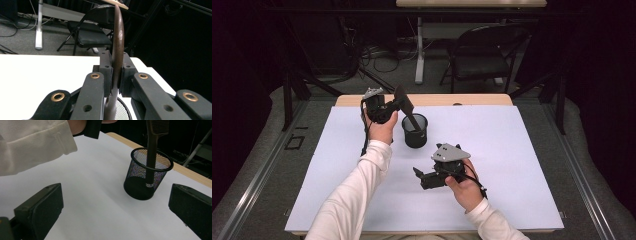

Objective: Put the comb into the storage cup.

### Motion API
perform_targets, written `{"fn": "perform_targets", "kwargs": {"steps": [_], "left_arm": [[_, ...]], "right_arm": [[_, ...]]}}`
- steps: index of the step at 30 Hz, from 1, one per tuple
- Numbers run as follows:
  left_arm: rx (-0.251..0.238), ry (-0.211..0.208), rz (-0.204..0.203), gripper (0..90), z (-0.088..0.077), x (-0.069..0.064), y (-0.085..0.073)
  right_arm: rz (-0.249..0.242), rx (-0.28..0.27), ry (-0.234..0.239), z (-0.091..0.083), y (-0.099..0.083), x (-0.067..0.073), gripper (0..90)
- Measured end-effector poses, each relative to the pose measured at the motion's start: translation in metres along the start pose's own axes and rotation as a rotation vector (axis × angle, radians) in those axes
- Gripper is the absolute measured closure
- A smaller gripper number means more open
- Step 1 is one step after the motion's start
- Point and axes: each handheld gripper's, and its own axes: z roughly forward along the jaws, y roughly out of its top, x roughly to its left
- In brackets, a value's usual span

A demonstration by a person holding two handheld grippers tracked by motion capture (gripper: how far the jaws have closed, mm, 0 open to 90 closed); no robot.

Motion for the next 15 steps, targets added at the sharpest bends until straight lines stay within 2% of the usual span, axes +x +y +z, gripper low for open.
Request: {"fn": "perform_targets", "kwargs": {"steps": [15], "left_arm": [[0.03, 0.003, -0.026, 83.9, 0.008, 0.007, -0.012]], "right_arm": [[0.001, 0.002, 0.002, 0.001, -0.001, 0.0, 0.0]]}}
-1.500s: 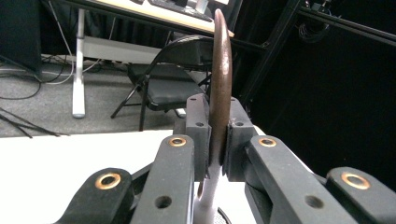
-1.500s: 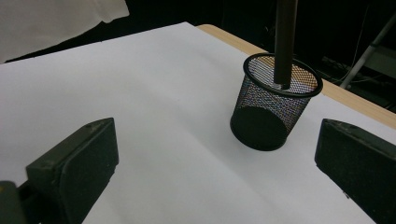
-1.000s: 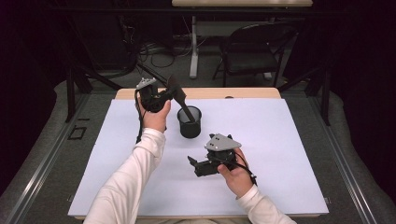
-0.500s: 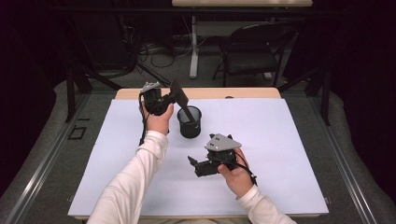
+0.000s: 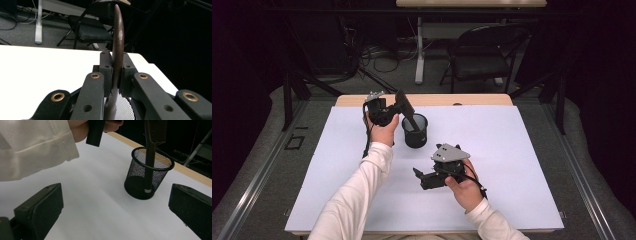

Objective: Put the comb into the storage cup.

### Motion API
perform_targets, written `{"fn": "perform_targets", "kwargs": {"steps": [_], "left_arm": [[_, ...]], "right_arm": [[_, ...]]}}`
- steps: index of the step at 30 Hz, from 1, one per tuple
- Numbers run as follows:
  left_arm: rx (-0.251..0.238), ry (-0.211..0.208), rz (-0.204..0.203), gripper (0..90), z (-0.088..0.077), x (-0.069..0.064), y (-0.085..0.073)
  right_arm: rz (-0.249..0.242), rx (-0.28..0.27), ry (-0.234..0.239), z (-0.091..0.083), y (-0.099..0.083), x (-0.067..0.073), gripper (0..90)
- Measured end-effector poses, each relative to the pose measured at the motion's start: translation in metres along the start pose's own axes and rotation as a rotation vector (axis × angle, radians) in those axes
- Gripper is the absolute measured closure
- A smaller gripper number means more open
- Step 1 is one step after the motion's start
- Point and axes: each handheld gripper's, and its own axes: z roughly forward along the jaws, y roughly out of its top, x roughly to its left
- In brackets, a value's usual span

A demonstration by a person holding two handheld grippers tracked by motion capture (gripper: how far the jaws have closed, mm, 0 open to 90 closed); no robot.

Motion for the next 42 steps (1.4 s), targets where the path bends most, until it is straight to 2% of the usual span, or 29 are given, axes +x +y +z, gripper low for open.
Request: {"fn": "perform_targets", "kwargs": {"steps": [11, 31, 36, 42], "left_arm": [[-0.003, -0.005, -0.036, 83.9, 0.003, 0.006, -0.004], [0.002, 0.002, -0.054, 83.7, 0.003, 0.011, -0.004], [0.0, 0.003, -0.074, 83.6, 0.002, 0.015, -0.005], [-0.005, 0.004, -0.116, 83.4, 0.001, 0.023, -0.006]], "right_arm": [[0.0, 0.0, 0.001, 0.0, 0.0, 0.0, 0.0], [0.0, 0.003, 0.0, 0.001, -0.001, 0.0, 0.0], [0.0, 0.004, -0.001, 0.0, -0.001, 0.0, 0.0], [-0.002, 0.006, 0.001, 0.001, -0.001, 0.0, 0.0]]}}
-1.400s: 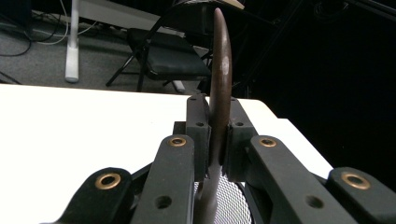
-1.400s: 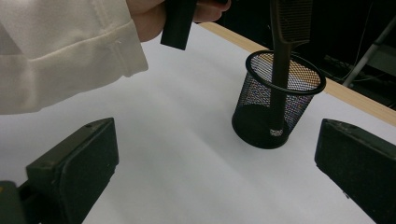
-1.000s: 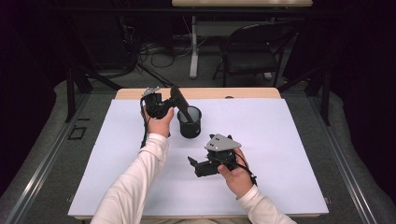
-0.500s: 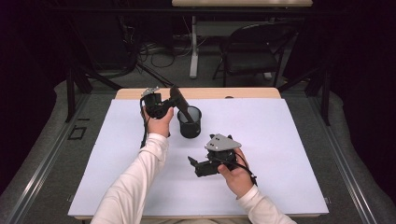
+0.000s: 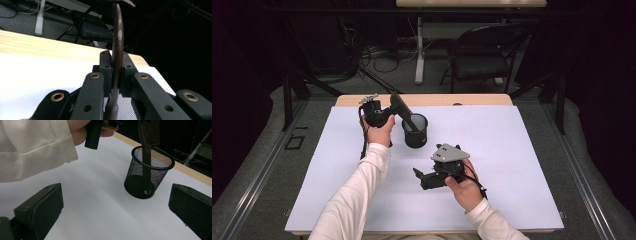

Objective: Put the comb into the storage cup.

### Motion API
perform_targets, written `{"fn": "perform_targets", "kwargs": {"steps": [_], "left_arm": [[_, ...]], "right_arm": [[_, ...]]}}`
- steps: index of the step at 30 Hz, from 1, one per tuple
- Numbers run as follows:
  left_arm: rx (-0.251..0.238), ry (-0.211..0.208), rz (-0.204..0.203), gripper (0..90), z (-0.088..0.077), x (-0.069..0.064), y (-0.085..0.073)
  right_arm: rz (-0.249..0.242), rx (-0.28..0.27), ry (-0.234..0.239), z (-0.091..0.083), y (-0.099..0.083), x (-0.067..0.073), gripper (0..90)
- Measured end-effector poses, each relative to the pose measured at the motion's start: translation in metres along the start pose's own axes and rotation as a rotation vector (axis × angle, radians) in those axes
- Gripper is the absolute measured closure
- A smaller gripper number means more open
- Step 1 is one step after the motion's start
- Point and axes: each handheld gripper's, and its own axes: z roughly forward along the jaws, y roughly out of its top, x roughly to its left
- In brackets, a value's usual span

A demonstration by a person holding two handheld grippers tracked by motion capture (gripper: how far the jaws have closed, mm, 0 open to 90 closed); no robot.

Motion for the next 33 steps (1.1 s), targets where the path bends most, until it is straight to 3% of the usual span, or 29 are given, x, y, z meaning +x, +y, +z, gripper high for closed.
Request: {"fn": "perform_targets", "kwargs": {"steps": [18, 23, 33], "left_arm": [[-0.007, 0.01, -0.037, 82.8, -0.002, 0.01, -0.002], [-0.01, 0.01, -0.067, 82.6, -0.003, 0.013, -0.003], [-0.013, 0.012, -0.074, 81.2, -0.004, 0.015, -0.004]], "right_arm": [[-0.004, 0.005, 0.003, 0.001, -0.001, 0.001, 0.0], [-0.003, 0.004, 0.003, 0.001, -0.001, 0.001, 0.0], [-0.005, 0.008, 0.002, 0.002, -0.001, 0.002, 0.0]]}}
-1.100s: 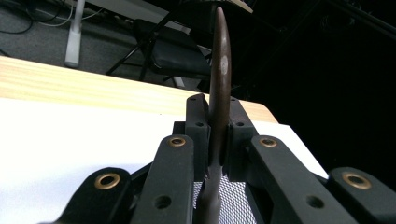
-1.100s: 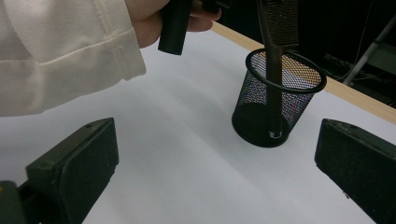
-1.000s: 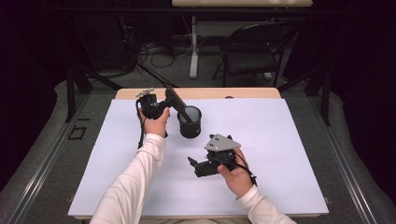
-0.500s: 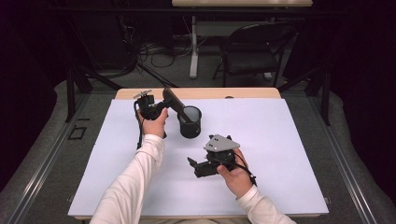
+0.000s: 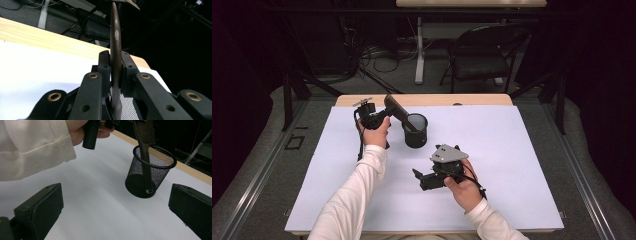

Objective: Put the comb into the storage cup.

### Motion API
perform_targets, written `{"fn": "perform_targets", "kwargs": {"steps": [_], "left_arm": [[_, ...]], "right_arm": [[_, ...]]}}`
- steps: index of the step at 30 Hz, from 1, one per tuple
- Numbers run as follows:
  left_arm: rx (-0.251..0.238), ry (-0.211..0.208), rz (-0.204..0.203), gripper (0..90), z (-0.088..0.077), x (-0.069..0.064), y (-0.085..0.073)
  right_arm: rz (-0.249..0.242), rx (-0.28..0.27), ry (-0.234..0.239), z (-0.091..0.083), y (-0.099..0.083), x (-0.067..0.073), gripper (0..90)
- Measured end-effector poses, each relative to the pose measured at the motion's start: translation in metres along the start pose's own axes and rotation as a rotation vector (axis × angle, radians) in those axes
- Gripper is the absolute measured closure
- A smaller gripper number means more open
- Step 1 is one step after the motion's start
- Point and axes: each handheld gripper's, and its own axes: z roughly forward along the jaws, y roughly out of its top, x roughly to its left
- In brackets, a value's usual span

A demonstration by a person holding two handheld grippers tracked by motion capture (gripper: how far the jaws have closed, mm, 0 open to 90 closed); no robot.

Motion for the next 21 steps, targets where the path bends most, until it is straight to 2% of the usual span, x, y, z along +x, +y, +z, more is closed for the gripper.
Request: {"fn": "perform_targets", "kwargs": {"steps": [11, 16, 21], "left_arm": [[0.007, -0.005, 0.005, 76.1, -0.0016, 0.0012, 0.0014], [0.004, -0.008, -0.004, 70.7, -0.0015, 0.0012, 0.0017], [0.001, 0.003, 0.005, 62.1, -0.0017, 0.0013, 0.0019]], "right_arm": [[-0.001, 0.001, 0.0, 0.0, -0.0001, -0.0002, 0.0], [-0.002, 0.003, 0.0, 0.0004, -0.0003, 0.0002, 0.0], [-0.002, 0.002, 0.0, 0.0007, -0.0005, 0.0004, 0.0]]}}
